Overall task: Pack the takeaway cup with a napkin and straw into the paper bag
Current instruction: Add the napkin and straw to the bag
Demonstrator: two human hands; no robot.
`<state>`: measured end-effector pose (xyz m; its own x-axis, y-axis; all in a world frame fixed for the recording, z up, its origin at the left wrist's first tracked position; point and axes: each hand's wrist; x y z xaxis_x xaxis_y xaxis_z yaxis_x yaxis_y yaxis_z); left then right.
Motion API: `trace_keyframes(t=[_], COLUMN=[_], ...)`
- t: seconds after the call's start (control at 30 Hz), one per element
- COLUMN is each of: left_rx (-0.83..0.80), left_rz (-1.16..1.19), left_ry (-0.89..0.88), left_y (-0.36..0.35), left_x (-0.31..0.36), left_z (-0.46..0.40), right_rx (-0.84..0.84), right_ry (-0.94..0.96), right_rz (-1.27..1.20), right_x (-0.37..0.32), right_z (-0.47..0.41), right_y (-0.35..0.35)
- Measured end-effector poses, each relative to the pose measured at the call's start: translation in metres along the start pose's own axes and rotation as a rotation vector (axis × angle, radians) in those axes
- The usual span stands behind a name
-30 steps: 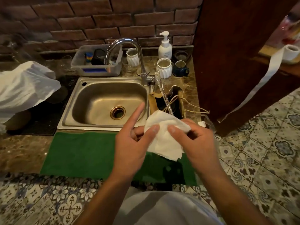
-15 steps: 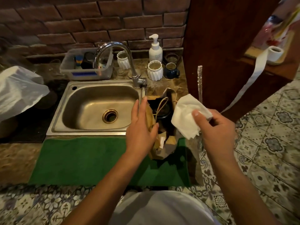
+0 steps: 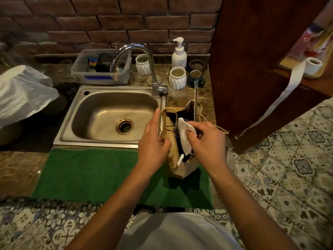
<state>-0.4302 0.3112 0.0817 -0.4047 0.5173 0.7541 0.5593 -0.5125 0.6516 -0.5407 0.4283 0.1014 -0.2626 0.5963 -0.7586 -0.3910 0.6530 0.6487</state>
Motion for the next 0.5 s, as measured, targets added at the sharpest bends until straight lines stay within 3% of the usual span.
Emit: trace_keyframes(t=[0.13, 0.3, 0.5], left_rx=[0.026, 0.040, 0.063], left_rz=[0.083, 0.107, 0.094], left_ry=[0.046, 0.029, 0.003], left_y=[0.003, 0.002, -0.003], left_x=[-0.010, -0.012, -0.014], left_z=[-0.001, -0.004, -0.009], right_rx=[-0.071, -0.106, -0.087], right_ry=[-0.018, 0.005, -0.006], right_rz=[-0.036, 0.418, 0.563], right_x=[0.000, 0.002, 0.003], right_z=[0.004, 0.002, 0.001], right_y=[-0.004, 0.001, 0.002])
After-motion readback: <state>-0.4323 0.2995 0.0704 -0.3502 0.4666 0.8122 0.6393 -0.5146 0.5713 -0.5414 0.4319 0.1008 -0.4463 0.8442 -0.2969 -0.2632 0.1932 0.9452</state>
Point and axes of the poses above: each hand's wrist, its own z-axis away from the middle knuckle, its own y-axis out of the back of the hand, x = y × z, and after that the axes turned 9 degrees about -y, right-handed
